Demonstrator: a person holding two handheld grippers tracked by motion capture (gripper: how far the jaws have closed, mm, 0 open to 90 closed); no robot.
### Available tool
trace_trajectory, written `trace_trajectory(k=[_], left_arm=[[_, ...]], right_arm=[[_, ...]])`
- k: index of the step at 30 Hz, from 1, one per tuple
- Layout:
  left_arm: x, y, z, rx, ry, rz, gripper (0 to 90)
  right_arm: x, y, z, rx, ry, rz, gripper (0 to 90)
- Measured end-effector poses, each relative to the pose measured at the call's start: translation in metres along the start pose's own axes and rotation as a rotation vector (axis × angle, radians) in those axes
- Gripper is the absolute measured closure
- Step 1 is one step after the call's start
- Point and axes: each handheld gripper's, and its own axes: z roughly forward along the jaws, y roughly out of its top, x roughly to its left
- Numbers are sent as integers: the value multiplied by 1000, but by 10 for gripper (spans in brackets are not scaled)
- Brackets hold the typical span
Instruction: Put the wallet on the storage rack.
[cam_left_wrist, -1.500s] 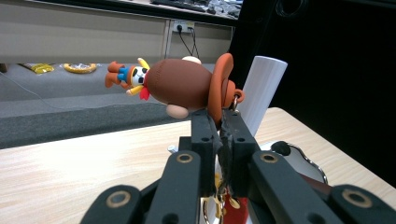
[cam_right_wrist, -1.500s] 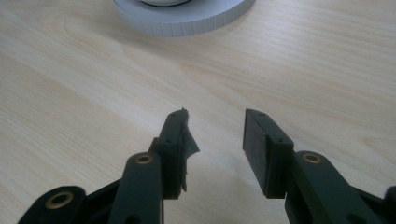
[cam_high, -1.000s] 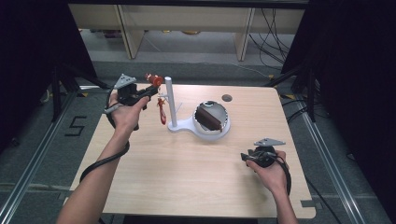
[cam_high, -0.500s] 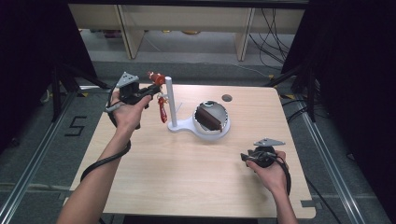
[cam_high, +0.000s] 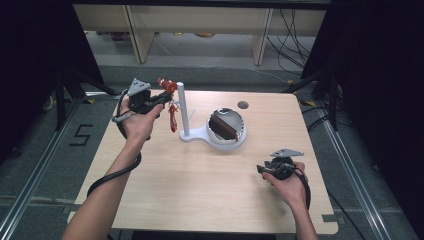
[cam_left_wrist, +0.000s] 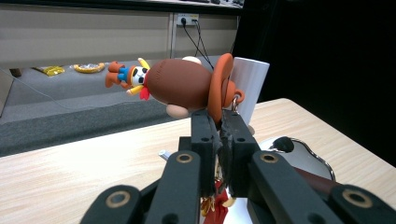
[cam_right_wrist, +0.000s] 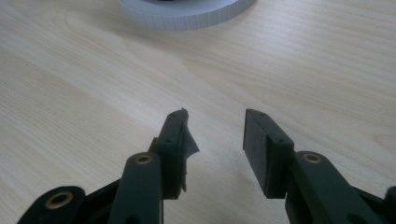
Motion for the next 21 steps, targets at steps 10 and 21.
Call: trace_trajectory(k=[10,21], left_arm=[[-3,-1,-1,-3,11,-4,841],[-4,-2,2,-5,22,-27,840]], right_arm=[[-2,0,1,-14,0,-17,608],[-2,-1,2,-8,-5,-25,607]])
